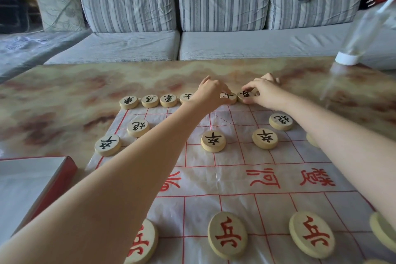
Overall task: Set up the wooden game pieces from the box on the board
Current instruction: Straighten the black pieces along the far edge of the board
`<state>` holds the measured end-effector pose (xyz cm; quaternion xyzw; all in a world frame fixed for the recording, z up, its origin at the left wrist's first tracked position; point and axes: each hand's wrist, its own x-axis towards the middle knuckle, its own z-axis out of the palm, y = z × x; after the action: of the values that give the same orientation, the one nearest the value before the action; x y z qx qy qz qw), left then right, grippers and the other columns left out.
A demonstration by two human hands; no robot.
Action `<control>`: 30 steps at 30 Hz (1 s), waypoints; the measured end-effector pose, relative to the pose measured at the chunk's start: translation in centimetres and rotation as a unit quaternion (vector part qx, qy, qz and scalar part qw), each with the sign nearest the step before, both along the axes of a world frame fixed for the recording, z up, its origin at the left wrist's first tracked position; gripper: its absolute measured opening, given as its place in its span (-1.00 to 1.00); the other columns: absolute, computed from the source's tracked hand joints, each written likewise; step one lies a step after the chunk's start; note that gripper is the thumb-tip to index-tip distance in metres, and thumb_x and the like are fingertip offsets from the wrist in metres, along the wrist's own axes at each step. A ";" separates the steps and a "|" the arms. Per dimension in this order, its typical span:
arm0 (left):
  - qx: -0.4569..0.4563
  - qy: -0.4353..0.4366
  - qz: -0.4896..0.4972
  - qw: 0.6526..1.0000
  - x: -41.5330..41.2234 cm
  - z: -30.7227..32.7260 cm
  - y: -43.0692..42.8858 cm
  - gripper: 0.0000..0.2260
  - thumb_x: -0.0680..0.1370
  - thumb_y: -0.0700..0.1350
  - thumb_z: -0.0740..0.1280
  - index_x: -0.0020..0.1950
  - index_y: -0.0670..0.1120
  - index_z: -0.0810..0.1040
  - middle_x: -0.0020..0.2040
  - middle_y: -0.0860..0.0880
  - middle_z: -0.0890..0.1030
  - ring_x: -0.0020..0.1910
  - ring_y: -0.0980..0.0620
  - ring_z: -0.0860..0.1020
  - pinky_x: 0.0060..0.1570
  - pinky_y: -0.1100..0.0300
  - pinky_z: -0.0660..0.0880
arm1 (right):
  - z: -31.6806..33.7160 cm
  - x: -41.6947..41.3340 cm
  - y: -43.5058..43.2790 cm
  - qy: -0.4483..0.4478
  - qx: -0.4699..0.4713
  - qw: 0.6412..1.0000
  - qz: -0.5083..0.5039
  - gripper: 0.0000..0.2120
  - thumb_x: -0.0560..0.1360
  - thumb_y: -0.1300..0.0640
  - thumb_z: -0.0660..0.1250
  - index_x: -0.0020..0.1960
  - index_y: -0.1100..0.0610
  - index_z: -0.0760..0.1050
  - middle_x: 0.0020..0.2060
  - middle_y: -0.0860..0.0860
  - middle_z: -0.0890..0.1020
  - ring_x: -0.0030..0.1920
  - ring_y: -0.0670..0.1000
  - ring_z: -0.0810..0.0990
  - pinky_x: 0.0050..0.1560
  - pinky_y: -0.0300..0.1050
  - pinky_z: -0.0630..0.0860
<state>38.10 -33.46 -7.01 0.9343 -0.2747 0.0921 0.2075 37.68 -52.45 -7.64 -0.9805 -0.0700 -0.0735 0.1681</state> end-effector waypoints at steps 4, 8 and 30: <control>-0.020 -0.008 0.006 1.000 -0.2 -0.2 0.0 -0.61 0.47 0.02 0.37 0.23 -0.14 0.51 0.18 -0.05 0.60 0.22 0.02 0.51 0.46 0.07 -0.02 | -0.1 0.0 0.0 0.001 -0.002 1.000 0.002 -0.58 0.39 -0.18 0.38 0.21 -0.10 0.49 0.14 0.05 0.46 0.29 0.11 0.21 0.10 -0.10 -0.01; -0.045 -0.001 0.010 0.999 -0.4 -0.4 0.0 -0.55 0.46 0.01 0.39 0.27 -0.15 0.43 0.15 -0.09 0.60 0.19 -0.01 0.52 0.45 0.08 0.01 | -0.1 -0.1 -0.1 0.008 -0.002 1.000 -0.004 -0.57 0.38 -0.22 0.35 0.22 -0.13 0.48 0.17 0.04 0.46 0.28 0.13 0.23 0.09 -0.09 0.01; -0.055 -0.007 0.011 0.998 -1.1 -0.3 -0.2 -0.61 0.50 -0.02 0.34 0.29 -0.11 0.45 0.24 -0.10 0.54 0.28 -0.08 0.43 0.37 0.03 0.23 | 2.3 -2.8 -2.5 -0.030 0.072 0.997 -0.003 -0.58 0.47 0.01 0.35 0.32 0.01 0.44 0.33 0.05 0.42 0.35 0.13 0.26 0.38 0.03 0.15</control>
<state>37.04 -33.71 -7.29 0.9240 -0.2601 0.1162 0.2551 34.85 -54.92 -5.36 -0.9635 -0.0667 -0.1085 0.2356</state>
